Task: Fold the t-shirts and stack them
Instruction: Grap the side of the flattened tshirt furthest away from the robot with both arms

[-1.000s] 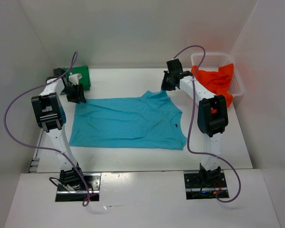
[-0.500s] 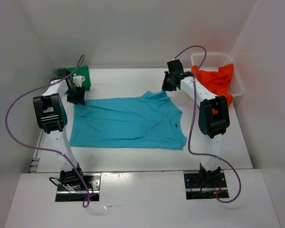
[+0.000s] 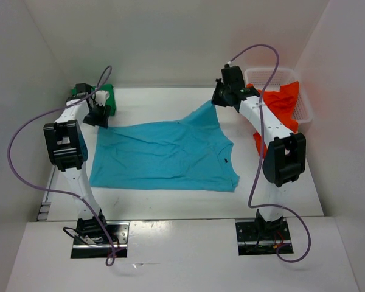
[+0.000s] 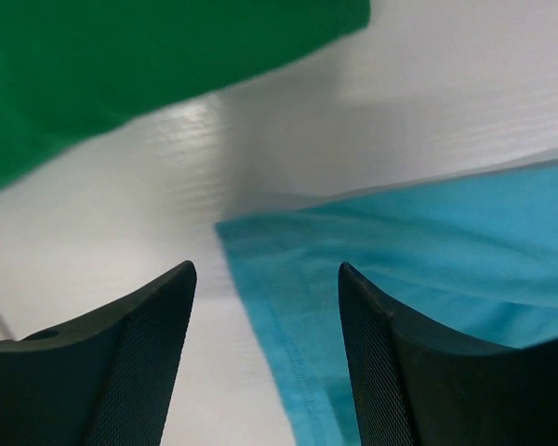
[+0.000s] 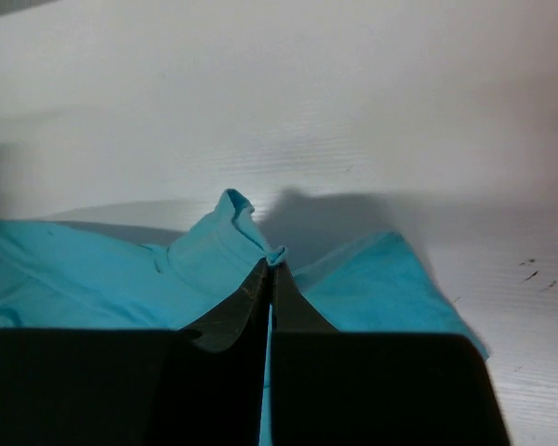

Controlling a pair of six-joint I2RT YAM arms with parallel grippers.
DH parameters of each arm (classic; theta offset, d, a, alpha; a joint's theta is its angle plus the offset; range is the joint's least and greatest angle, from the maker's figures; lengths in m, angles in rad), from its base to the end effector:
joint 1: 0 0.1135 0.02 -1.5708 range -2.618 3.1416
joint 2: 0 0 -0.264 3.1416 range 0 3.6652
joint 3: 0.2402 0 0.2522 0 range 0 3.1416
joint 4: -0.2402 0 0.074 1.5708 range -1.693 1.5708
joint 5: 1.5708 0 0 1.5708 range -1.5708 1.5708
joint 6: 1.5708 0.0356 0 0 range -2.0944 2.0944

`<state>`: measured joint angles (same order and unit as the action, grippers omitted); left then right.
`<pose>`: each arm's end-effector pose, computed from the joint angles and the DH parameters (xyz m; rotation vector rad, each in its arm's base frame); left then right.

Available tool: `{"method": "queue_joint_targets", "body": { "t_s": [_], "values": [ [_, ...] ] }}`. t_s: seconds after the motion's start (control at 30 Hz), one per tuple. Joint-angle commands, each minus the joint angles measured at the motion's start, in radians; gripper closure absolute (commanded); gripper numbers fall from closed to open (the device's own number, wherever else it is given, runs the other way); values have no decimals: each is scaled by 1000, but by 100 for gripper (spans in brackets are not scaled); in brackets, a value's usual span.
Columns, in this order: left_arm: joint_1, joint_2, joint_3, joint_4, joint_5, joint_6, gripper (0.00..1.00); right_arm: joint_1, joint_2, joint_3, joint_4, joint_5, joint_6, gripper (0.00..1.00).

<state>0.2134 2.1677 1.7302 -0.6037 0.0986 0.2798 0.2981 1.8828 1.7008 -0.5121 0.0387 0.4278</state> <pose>0.4610 0.0963 0.1880 0.1213 2.6017 0.0478 0.4182 0.1270 0.3093 0.1689 2.2809 0.3392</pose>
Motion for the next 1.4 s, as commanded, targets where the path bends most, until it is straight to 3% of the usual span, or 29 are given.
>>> {"method": "queue_joint_targets", "body": {
  "t_s": [0.0, 0.27, 0.37, 0.47, 0.63, 0.83, 1.1, 1.2, 1.37],
  "values": [
    [4, 9, 60, -8, -19, 22, 30, -7, -73, 52, 24, 23, -21, 100],
    [4, 4, 89, -33, 25, 16, 27, -7, -62, 34, 14, 12, -21, 100],
    [4, 14, 111, -154, 123, 38, 38, -7, -62, 34, 14, 12, -21, 100],
    [4, -32, 8, -197, 170, 47, 45, -7, -62, 34, 14, 3, -21, 100],
    [64, -72, -84, -298, 277, 68, 38, -7, -62, 25, 14, 3, -21, 100],
    [73, -63, -117, -268, 335, 44, 36, -7, -62, -4, 32, -19, -21, 100],
    [60, -74, 57, -128, 245, -48, 32, -7, -71, -24, 32, -29, -21, 100],
    [21, 1, 164, -134, 141, -24, 29, -7, -62, -24, 32, -39, -21, 100],
    [11, 101, 227, -166, 107, -24, 27, -7, -62, -15, 32, -39, -21, 100]
  ]
}}
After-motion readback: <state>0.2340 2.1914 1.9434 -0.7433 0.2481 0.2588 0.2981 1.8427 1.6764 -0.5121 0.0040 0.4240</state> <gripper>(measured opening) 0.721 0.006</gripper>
